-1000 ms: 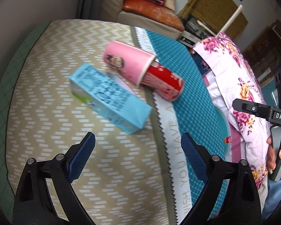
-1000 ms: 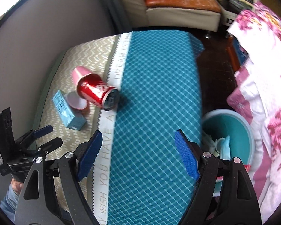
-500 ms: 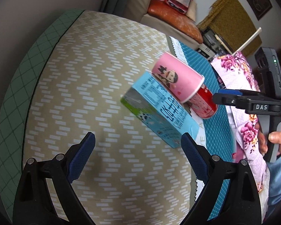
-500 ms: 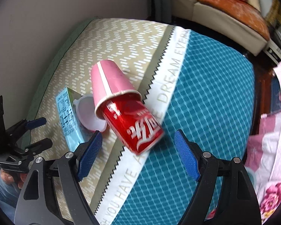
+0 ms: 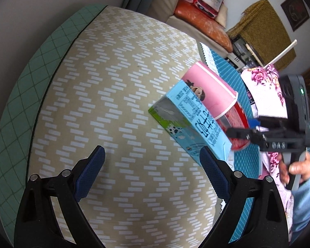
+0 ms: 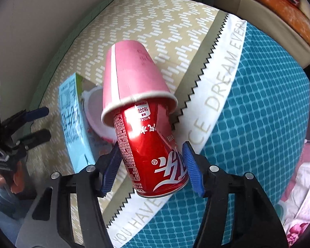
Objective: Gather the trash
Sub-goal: 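Grasp the red cola can with the right gripper while the left grasps the light-blue milk carton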
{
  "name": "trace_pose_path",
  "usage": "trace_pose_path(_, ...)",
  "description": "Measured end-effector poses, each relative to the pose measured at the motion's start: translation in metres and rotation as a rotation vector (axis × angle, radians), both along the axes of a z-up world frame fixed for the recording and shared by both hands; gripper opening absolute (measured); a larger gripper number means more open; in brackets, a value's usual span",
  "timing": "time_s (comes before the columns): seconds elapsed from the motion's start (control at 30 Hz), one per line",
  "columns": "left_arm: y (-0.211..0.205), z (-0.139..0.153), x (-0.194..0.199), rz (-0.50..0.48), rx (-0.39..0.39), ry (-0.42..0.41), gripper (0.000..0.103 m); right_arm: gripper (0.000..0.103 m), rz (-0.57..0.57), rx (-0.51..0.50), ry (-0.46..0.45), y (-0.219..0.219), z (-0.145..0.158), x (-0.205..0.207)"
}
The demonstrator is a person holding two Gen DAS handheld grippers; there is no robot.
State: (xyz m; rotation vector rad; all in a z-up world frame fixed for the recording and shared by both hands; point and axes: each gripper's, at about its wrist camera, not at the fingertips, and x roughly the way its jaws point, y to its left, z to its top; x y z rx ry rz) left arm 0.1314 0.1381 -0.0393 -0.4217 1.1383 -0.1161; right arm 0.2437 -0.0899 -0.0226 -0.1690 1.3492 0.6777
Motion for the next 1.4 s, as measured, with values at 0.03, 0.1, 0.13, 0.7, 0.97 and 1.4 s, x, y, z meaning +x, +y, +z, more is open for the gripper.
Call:
trace_pose_path(0.03,-0.002,0.002,-0.001,0.004,-0.005,-0.002,0.093,0.057,-0.027,0.027,0.017,-0.009,0.002,-0.008)
trace_pose_path(0.1,-0.007,0.004,-0.001,0.011,-0.021,-0.004,0.093,0.057,-0.051,0.040,0.017,-0.017,0.003,-0.015)
trace_pose_path(0.13,-0.011,0.006,0.000,0.014,-0.026,-0.004,0.093,0.057,-0.083,0.056,0.021,-0.029,0.006,-0.022)
trace_pose_path(0.7,-0.088,0.000,0.048,0.078,0.134,0.060,0.093,0.057,-0.327,0.157,0.055,-0.145,0.004,-0.086)
trace_pose_path(0.97,-0.070,-0.001,0.027,0.051,0.194,0.063,0.093,0.057,-0.385,0.217,0.074,-0.169,0.012,-0.101)
trace_pose_path(1.4,-0.050,-0.010,0.026,0.041,0.214,0.109,0.093,0.055,-0.409,0.192,0.069,-0.142,0.017,-0.127)
